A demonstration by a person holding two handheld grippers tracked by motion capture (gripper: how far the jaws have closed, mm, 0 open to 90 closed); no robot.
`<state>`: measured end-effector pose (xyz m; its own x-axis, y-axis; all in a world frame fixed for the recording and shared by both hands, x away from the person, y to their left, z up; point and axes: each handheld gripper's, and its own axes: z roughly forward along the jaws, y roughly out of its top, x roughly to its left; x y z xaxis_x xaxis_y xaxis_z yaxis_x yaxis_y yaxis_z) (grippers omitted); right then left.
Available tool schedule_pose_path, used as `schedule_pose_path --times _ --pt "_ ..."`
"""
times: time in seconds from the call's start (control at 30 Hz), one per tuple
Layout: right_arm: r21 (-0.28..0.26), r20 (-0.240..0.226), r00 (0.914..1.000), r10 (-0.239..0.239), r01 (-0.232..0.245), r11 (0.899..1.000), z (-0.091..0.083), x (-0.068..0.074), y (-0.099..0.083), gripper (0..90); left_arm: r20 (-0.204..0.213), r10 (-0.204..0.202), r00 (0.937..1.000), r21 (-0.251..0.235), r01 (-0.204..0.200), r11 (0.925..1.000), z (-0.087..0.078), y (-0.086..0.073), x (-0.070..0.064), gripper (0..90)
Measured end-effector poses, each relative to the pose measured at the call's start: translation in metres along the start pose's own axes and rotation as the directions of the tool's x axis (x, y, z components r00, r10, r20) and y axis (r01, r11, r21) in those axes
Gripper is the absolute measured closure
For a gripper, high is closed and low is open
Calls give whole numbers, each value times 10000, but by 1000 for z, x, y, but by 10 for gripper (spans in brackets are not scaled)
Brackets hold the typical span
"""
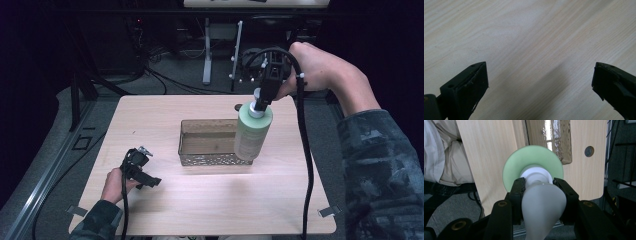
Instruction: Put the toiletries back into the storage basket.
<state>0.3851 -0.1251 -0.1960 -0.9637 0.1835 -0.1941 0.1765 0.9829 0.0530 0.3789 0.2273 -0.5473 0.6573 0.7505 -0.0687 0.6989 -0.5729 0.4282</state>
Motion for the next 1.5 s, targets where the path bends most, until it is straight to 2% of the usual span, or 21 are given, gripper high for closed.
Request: schedule_pose_path --times 0.3,0.4,0.8,1.5 --pt "159 -4 9998 196 -196 9997 7 -14 8 628 34 -130 9999 -78 130 9999 -1 -1 3 7" --pt "237 -17 9996 290 -290 9993 9 -18 11 628 32 -21 10000 -61 21 10000 0 0 1 6" --pt "-198 -17 9984 563 -563 9982 17 -30 15 628 73 35 10000 -58 -35 10000 1 0 1 5" --pt "-453 -17 9954 957 -957 9944 36 -44 10 627 99 -7 10000 -95 8 10000 0 0 1 6"
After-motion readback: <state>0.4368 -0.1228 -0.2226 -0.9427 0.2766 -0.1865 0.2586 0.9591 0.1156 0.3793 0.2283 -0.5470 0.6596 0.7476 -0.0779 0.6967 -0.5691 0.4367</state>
